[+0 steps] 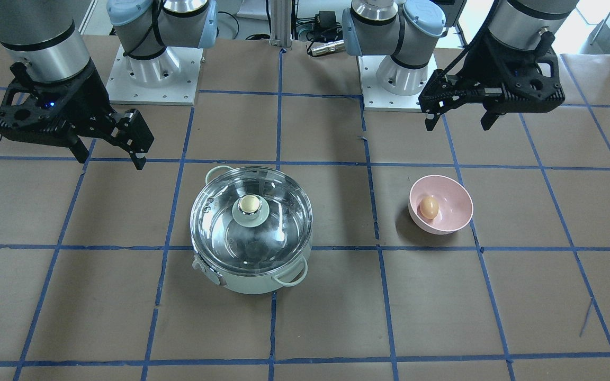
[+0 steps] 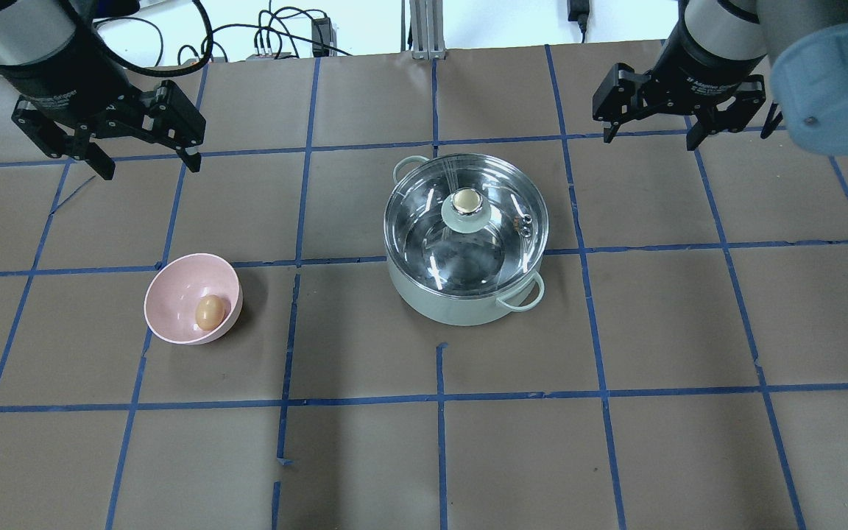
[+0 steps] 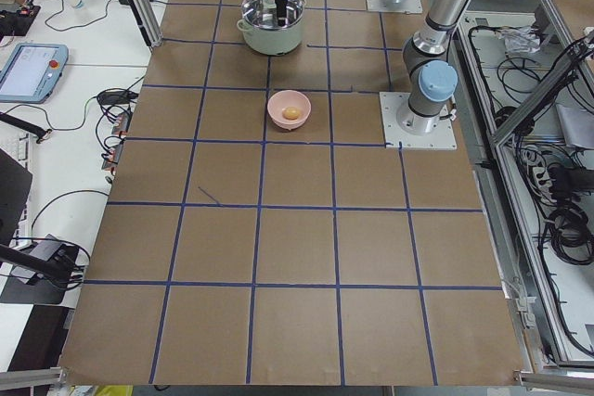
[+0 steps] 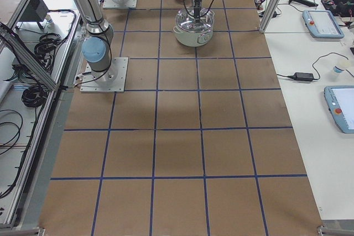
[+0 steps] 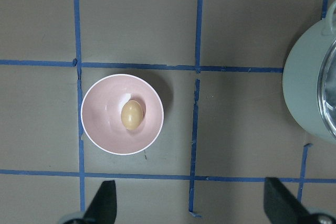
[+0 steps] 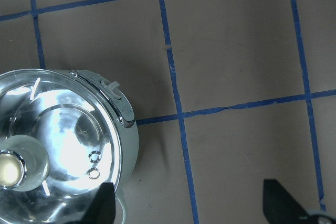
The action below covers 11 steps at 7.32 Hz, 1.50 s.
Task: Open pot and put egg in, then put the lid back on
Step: 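Lower the right gripper onto the lid knob while the left descends over the bowl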
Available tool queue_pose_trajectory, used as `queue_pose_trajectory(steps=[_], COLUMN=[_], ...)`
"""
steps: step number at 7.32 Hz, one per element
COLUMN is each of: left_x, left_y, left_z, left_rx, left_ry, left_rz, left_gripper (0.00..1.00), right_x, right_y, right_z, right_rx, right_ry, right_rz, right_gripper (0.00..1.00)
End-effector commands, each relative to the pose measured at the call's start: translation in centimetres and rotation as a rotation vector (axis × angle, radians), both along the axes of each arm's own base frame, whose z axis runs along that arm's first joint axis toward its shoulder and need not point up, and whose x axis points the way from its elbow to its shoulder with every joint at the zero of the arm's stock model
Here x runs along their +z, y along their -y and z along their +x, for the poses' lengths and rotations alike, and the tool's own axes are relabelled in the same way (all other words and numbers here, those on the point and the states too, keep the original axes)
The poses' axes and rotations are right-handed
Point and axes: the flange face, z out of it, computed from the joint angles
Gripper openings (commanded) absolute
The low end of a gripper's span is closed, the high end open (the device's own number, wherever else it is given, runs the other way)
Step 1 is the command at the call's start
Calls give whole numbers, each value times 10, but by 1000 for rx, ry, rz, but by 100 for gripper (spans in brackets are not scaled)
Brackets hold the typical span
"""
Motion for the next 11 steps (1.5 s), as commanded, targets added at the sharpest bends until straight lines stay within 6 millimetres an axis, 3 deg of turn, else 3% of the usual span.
queue_pose_trajectory(steps=[1,3,5,7,9,10,11], left_x=[0,0,-1,-7,-26,-38,-65], left_y=[0,-1,-1,-2,-6,-6,-8], left_z=[0,0,0,-1,2,22,57], left_rx=[4,4,6,-3,-28,-98,-67], left_ry=[1,7,9,3,0,-9,-36], left_rz=[-1,4,7,22,54,88,134], left_gripper=[100,100,100,100,100,100,100], right_x=[-4,-4,-26,-26,-27,-28,-31], right_y=[-1,2,21,22,17,19,13], right_z=[0,1,8,26,93,114,133], right_rx=[1,-32,-68,-45,-14,-38,-51], right_ry=[1,6,54,115,120,131,139], right_rz=[1,-2,-3,-4,-53,-55,-48], right_gripper=[100,100,100,100,100,100,100])
